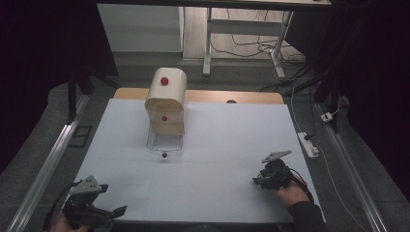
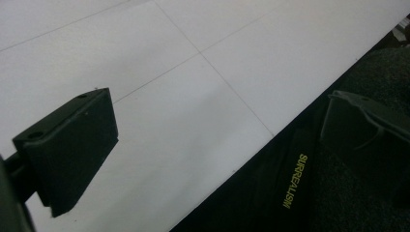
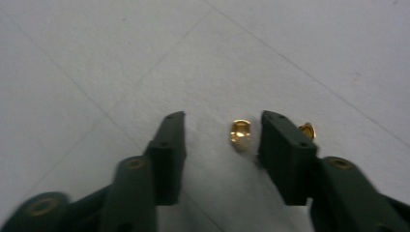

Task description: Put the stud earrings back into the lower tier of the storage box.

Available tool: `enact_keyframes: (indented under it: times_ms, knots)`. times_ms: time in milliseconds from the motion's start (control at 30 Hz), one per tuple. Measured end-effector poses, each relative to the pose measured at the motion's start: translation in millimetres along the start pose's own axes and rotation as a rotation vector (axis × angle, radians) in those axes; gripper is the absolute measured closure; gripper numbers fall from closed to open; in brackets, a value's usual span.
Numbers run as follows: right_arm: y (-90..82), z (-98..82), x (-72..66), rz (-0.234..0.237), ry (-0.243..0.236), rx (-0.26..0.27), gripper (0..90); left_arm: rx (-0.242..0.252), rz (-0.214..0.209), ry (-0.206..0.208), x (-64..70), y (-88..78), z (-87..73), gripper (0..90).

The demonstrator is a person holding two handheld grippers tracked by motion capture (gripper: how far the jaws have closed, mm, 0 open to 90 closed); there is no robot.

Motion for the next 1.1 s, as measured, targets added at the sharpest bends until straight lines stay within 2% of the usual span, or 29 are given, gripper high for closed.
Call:
enact_keyframes:
  times_ms: [33, 333, 533, 600, 867, 1100]
  knots:
    - [-0.3, 0.9, 1.9, -0.027, -0.011, -0.013, 64.2, -0.002, 0.001, 0.002, 0.0, 0.0, 0.0, 0.0]
    - [0.3, 5.9, 3.3, -0.044, -0.01, -0.036, 81.8, -0.003, 0.002, 0.001, -0.1, 0.4, 0.4, 0.0]
    - [-0.1, 6.6, 3.6, -0.04, 0.008, -0.044, 82.2, 0.0, 0.0, 0.001, -0.2, 0.1, 0.3, 0.0]
    - [-0.6, 6.7, 2.6, -0.012, 0.021, -0.038, 82.2, 0.004, -0.001, -0.001, -0.5, -0.1, 0.3, 0.0]
    - [-9.5, 14.8, -4.1, 0.023, 0.014, 0.03, 82.2, 0.009, -0.01, 0.005, -0.1, -0.9, 0.3, 0.0]
    - [-16.2, 26.2, -16.1, 0.061, -0.018, 0.087, 82.2, 0.008, -0.013, 0.005, -0.4, -0.8, 0.5, 0.0]
Point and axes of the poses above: each handheld gripper's, and its own axes: y roughly forward along the jaws, z roughly out of its top, x roughly to its right, the point moved 5 cm from there along y, roughly forward along the jaws, and after that the axes turned 11 degrees about -x, right-handed, at the moved point
